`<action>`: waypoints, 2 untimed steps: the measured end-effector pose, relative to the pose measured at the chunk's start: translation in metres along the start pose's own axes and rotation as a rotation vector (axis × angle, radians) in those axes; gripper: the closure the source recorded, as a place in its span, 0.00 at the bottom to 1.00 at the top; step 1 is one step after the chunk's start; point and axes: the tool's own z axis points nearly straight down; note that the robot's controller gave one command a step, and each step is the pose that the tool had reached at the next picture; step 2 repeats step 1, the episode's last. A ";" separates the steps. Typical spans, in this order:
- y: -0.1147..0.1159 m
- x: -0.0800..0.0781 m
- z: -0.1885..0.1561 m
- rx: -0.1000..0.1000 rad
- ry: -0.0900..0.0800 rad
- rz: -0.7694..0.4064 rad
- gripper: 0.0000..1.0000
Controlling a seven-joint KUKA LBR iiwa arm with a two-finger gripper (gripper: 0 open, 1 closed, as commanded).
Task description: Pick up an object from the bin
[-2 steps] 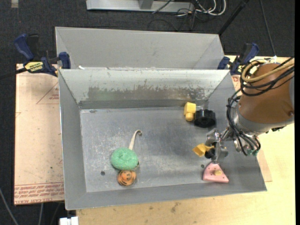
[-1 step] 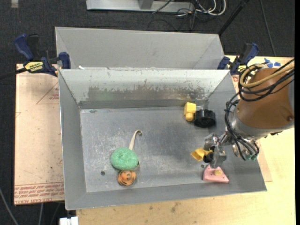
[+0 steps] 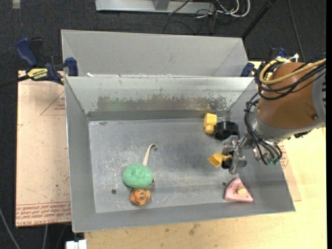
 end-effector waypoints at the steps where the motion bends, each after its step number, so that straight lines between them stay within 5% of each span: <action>1: 0.000 0.000 0.000 0.000 0.000 0.001 1.00; 2: 0.000 0.000 0.000 0.000 0.000 0.001 1.00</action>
Offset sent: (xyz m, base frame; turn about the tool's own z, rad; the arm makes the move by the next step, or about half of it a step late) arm 0.0000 0.0000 0.0000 0.0000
